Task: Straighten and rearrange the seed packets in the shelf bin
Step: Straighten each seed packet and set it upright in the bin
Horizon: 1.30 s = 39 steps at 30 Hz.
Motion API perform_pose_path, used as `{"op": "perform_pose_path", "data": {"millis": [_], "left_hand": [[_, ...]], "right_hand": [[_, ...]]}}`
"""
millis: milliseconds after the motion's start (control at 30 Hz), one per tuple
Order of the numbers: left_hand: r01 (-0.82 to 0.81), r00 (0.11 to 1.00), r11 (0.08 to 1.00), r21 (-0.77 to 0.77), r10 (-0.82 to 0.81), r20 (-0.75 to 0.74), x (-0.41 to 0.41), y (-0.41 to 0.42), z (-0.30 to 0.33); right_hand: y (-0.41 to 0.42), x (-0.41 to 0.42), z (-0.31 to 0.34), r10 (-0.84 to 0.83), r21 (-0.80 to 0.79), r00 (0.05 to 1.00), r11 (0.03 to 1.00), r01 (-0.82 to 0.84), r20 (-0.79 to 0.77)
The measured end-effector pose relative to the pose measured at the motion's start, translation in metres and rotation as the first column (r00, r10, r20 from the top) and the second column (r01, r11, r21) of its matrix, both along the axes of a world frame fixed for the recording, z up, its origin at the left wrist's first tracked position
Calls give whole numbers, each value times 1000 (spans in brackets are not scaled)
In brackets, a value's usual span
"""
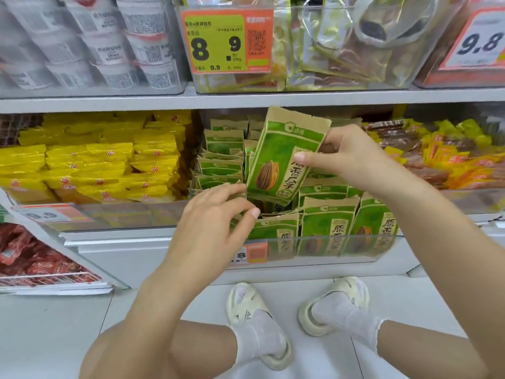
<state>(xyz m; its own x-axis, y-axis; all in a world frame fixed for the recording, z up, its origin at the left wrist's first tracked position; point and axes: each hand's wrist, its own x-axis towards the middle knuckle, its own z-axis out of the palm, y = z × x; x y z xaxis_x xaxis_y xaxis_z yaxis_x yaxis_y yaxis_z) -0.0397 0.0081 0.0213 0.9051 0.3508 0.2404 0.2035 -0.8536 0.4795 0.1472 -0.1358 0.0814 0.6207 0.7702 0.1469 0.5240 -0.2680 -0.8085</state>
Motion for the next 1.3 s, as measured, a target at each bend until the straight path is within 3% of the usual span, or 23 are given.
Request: {"op": "perform_pose_path", "data": {"millis": [200,433,633,700,800,967,1100,1167,1300], "left_hand": [[-4,1000,1000,8,4,-9,-1,-1,1],[-5,1000,1000,26,4,11,0,-1,4],[-53,997,998,21,52,52,5,0,11],[-59,995,998,31,57,78,7,2,16],[2,999,1000,15,-2,36,12,3,30],[119,957,992,33,-105,-272,36,5,57],[196,895,977,87,-141,-423,48,3,74],[193,896,974,120,-125,-426,49,0,78],[177,952,921,348,-70,-299,52,-5,73]], "right_hand": [[14,4,-4,52,-214,990,977,-22,131],[18,-2,15,-10,-154,948,986,63,320],[31,-10,3,178,-466,882,883,52,437],[34,-13,-8,197,-505,861,859,78,469],[31,-14,-10,138,-426,874,901,85,467],[26,-4,-13,-7,-283,886,946,155,464],[24,1,-20,-66,-232,899,956,182,433],[26,3,-20,-80,-235,924,956,177,374],[32,3,-21,-70,-278,960,949,148,273]]}}
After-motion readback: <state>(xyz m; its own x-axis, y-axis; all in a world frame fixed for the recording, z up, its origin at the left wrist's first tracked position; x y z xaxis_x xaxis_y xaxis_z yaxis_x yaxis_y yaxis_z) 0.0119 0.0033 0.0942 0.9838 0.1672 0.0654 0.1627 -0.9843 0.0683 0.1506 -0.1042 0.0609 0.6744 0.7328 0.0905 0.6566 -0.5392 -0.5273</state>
